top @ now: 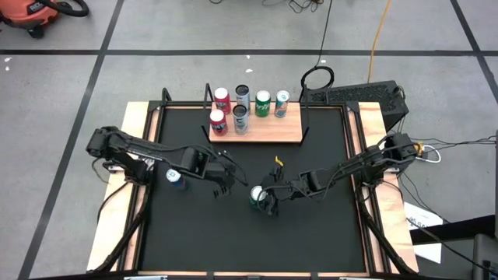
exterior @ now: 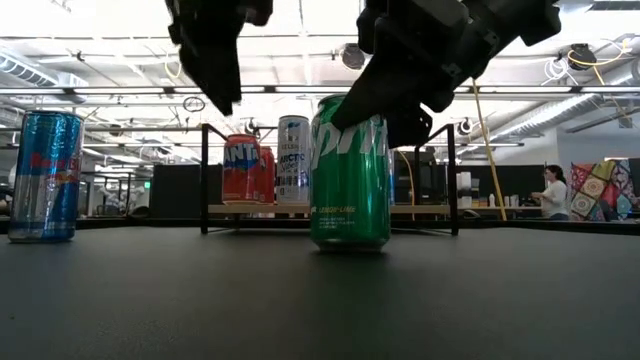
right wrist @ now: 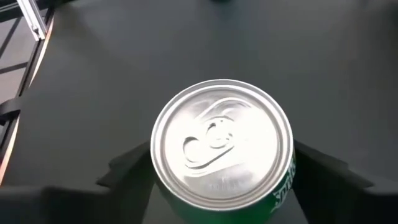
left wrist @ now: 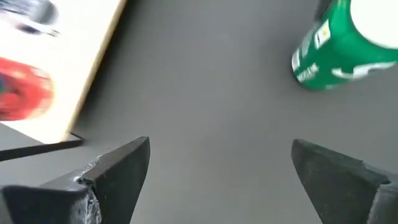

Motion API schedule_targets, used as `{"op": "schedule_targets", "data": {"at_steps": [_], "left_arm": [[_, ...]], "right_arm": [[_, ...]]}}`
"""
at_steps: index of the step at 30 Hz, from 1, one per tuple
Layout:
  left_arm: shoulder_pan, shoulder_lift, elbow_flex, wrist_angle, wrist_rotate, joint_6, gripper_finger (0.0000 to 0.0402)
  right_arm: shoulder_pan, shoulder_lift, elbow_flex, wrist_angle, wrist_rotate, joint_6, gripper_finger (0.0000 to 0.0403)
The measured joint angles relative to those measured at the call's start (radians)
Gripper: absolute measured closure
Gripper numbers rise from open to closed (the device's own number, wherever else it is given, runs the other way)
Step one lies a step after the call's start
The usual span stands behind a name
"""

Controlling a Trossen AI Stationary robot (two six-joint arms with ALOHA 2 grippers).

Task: Place canned beverage on shelf
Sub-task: Put the green soda can on the shelf aligned with the other green soda can

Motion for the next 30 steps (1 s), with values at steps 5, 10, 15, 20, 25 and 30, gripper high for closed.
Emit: {"op": "schedule_targets", "data": {"at_steps": [5,10,15,20,25,30], "left_arm": [[0.03,-0.105,0.0,-0.042,-0.089,-0.001,0.0022],[0.096,-0.218,0.0,-0.097,-0.135,0.039,0.0022],[0.189,-0.304,0.0,-0.061,-0.138,0.195,0.0022],[0.334,-0.327,0.0,-0.015,-0.124,0.391,0.0022],[0.496,-0.326,0.0,0.019,-0.023,0.517,0.0022],[0.625,-0.326,0.0,0.049,0.086,0.614,0.0022]], "right_arm": [[-0.013,-0.004,0.0,-0.003,-0.011,-0.013,0.0126],[-0.054,-0.043,0.062,-0.09,-0.032,-0.073,0.0126],[-0.155,-0.109,0.188,-0.261,-0.029,-0.165,0.0126],[-0.321,-0.124,0.242,-0.38,-0.029,-0.197,0.0126],[-0.502,-0.116,0.244,-0.389,-0.117,-0.225,0.0126],[-0.634,-0.101,0.243,-0.342,-0.206,-0.266,0.0126]]}}
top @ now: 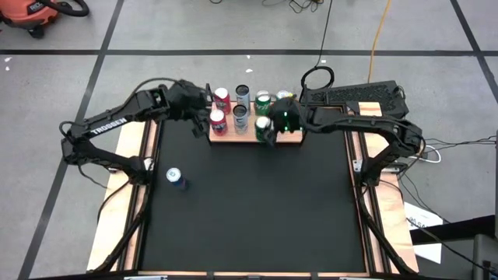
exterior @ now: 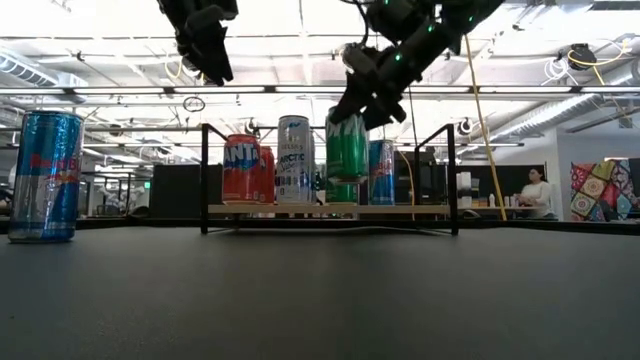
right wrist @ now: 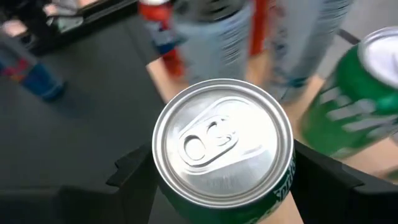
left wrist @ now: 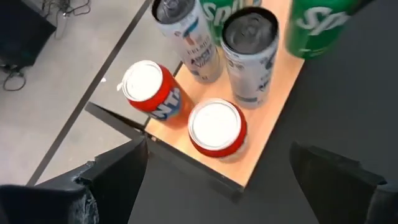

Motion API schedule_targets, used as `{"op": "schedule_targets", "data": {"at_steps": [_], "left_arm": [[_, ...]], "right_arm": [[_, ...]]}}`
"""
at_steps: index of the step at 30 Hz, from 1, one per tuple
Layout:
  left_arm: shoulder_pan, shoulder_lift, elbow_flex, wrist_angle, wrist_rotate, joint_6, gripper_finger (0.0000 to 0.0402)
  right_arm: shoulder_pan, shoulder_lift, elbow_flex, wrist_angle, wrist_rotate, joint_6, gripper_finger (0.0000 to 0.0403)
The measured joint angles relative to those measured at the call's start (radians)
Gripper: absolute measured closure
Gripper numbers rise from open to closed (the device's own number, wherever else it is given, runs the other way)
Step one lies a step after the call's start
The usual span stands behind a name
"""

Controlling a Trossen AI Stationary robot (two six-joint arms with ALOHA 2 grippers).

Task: Place canned beverage on shelf
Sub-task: Put the green soda can on the shelf aligned with the other green soda can, then put the blue soda can on the shelf aligned with the other blue soda can

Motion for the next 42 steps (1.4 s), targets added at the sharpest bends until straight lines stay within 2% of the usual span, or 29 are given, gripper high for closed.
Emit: {"op": "schedule_targets", "data": {"at_steps": [8,15,20,23,31,42], "left_arm": [[0.137,0.0,-0.008,0.099,0.138,0.079,0.0022],[0.19,0.0,-0.01,0.076,0.147,0.108,0.0022],[0.214,0.0,-0.01,0.078,0.191,0.11,0.0022],[0.219,0.0,-0.01,0.077,0.194,0.109,0.0022],[0.217,-0.003,-0.01,0.056,0.194,0.094,0.0022],[0.209,-0.138,-0.01,0.031,0.158,-0.027,0.0022]], "right_arm": [[-0.089,0.105,0.0,0.117,-0.096,-0.043,0.0124],[-0.111,0.132,0.002,0.129,-0.108,-0.05,0.012],[-0.136,0.132,0.001,0.136,-0.111,-0.062,0.0115],[-0.142,0.132,0.001,0.14,-0.119,-0.062,0.0104],[-0.14,0.126,0.001,0.161,-0.165,-0.035,0.0041],[-0.134,0.004,0.001,0.123,-0.08,-0.028,0.0045]]}}
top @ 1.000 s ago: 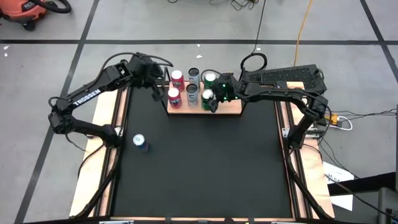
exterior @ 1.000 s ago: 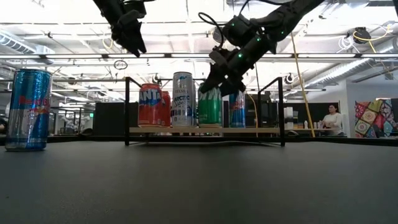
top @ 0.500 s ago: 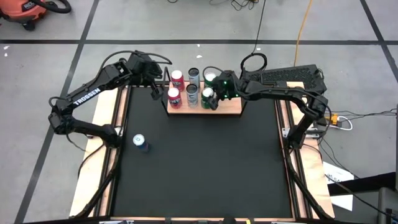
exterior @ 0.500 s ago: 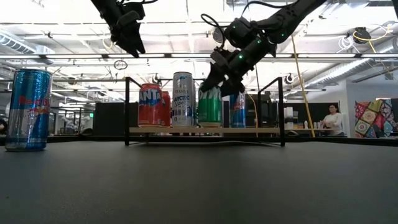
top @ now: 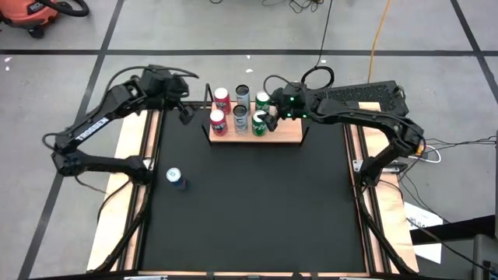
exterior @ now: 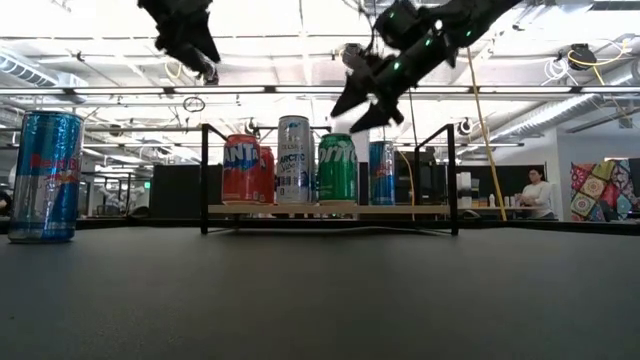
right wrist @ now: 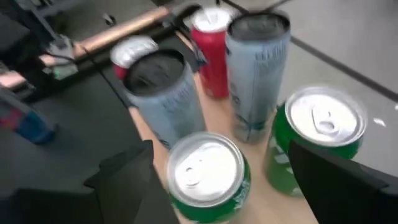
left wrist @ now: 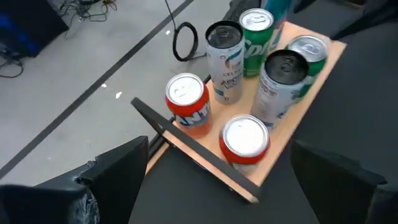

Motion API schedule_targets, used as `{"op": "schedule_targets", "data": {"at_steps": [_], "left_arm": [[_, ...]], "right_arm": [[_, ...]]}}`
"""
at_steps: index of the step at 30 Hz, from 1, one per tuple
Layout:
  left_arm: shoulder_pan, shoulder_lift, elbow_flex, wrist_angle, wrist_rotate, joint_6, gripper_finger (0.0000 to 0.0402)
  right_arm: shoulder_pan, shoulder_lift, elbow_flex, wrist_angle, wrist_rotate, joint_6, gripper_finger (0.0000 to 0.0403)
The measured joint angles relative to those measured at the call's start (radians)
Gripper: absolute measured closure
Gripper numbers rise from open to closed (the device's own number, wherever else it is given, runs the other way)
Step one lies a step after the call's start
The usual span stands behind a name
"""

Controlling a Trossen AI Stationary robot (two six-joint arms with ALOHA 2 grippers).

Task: Place canned beverage on shelf
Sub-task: Put the blue soda can on the shelf aligned with the other blue soda can

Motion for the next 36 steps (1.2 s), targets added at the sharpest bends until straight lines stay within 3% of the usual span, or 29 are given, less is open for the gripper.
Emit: {"op": "schedule_targets", "data": {"at_steps": [7,14,19,24,36], "left_arm": [[-0.065,-0.085,0.0,-0.16,0.104,-0.128,0.0022],[-0.275,-0.103,-0.015,-0.456,0.106,-0.314,0.0022],[-0.428,-0.253,-0.17,-0.402,-0.009,-0.628,0.0022],[-0.582,-0.393,-0.354,-0.249,-0.042,-0.919,0.0022],[-0.853,-0.373,-0.548,-0.284,-0.111,-1.207,0.0022]], "right_arm": [[0.021,-0.118,0.0,-0.037,0.003,0.016,0.0046],[0.05,-0.175,0.0,-0.115,0.001,0.056,0.0046],[0.103,-0.174,-0.001,-0.171,0.001,0.066,0.0046],[0.175,-0.173,-0.023,-0.141,0.003,0.114,0.0046],[0.285,-0.174,-0.023,-0.15,0.052,0.127,0.0046]]}}
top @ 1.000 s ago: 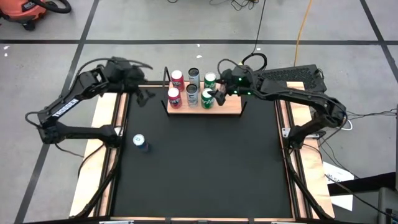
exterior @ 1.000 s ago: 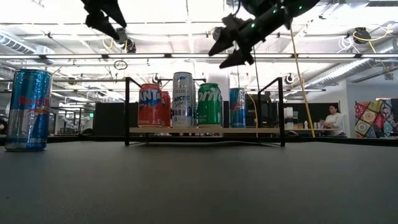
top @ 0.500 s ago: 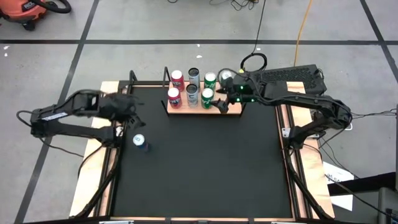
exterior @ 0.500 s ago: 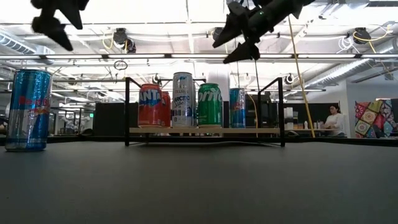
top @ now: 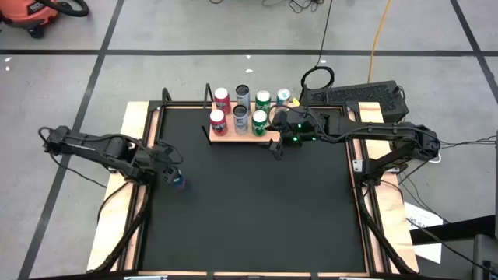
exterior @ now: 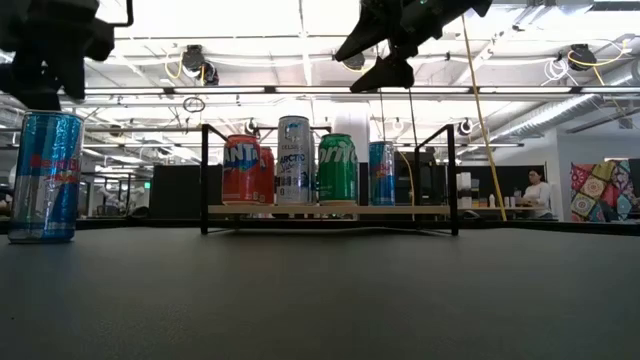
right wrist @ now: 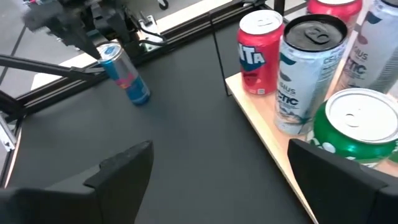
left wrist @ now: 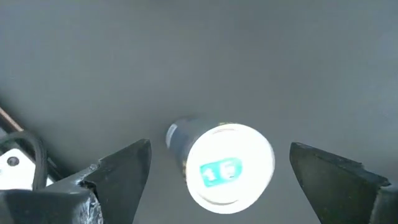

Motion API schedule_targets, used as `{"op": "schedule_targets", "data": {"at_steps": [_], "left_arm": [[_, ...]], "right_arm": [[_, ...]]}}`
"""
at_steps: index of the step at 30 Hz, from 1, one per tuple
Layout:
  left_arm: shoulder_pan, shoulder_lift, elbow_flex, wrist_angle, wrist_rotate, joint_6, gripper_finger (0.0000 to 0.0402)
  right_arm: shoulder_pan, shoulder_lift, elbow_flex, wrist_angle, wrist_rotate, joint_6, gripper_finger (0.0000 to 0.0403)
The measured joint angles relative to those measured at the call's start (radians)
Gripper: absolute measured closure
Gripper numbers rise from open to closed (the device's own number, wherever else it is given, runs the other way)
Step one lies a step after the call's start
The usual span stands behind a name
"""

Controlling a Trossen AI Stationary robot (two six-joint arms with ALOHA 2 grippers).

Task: Place canned beverage on shelf
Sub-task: Put the blue soda can on the shelf aligned with the other blue soda can

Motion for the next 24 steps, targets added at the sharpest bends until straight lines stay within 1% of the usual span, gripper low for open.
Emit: {"op": "schedule_targets", "data": {"at_steps": [5,10,12,15,19,22,24], "left_arm": [[-0.049,0.05,-0.037,0.022,-0.013,-0.028,0.0022],[-0.087,0.107,-0.072,0.092,-0.013,-0.028,0.0023],[-0.096,0.137,-0.075,0.088,-0.013,-0.029,0.0032],[-0.103,0.178,-0.076,0.086,-0.013,-0.036,0.0065],[-0.102,0.203,-0.076,0.086,-0.013,-0.037,0.013],[-0.103,0.203,-0.076,0.134,-0.013,-0.028,0.0175],[-0.103,0.205,-0.076,0.195,-0.014,-0.013,0.0188]], "right_arm": [[0.017,0.0,0.0,0.0,0.003,0.007,0.0046],[0.018,0.0,0.0,0.001,0.004,0.017,0.0046],[0.017,0.0,0.0,0.001,0.004,0.032,0.0046],[0.017,0.0,0.0,0.0,0.003,0.045,0.0046],[0.017,0.0,0.0,0.0,0.001,0.064,0.0046],[0.018,0.0,0.0,-0.004,0.0,0.08,0.0046],[0.02,0.0,0.0,-0.007,0.0,0.09,0.0046]]}}
